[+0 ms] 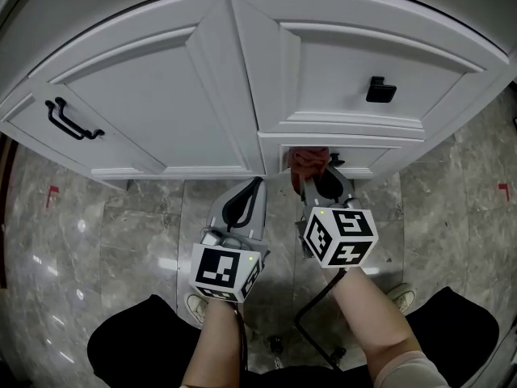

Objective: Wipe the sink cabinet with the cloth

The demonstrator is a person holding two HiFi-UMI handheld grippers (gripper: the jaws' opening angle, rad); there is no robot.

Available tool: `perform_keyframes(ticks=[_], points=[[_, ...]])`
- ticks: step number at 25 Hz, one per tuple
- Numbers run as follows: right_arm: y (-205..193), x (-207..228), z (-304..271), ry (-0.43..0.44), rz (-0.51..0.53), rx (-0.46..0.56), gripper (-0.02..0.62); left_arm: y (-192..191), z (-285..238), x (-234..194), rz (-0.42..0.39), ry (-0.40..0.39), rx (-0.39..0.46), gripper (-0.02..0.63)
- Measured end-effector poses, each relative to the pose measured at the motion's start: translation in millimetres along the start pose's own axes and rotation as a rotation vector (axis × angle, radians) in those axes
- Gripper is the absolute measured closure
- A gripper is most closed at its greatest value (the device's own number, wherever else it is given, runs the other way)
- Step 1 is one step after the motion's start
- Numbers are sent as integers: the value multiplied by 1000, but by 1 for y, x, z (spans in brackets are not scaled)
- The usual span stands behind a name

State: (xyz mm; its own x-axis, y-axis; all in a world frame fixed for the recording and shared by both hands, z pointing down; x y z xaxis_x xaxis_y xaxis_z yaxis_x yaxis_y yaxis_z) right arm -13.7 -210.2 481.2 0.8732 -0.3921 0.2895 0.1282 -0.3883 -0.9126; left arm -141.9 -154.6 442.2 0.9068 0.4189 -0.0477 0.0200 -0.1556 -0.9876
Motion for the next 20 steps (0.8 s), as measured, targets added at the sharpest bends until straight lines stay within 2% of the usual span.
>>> perform_keyframes(ticks=[5, 12, 20], points=[[4, 7, 12, -23, -15, 14, 518, 0, -9, 9, 2, -17, -4, 606], [16, 21, 50, 7, 218, 50, 517, -1, -22, 25, 5, -50, -4, 606], [9, 65, 55, -65, 199, 42, 518, -8, -38, 45, -2, -86, -27, 606]])
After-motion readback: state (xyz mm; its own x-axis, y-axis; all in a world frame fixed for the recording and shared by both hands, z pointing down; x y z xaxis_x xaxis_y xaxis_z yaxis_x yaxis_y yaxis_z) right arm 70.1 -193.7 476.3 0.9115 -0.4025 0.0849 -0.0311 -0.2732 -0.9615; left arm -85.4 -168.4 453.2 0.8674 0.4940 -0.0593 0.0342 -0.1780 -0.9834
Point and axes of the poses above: the fingertips, and each gripper's own axes: z backward along the fingers, x to its right, y out of its top, the point moved 5 cm from there along z, backward along the fingers, and after that the axes turned 3 degrees about -x, right-handed, at the moved point
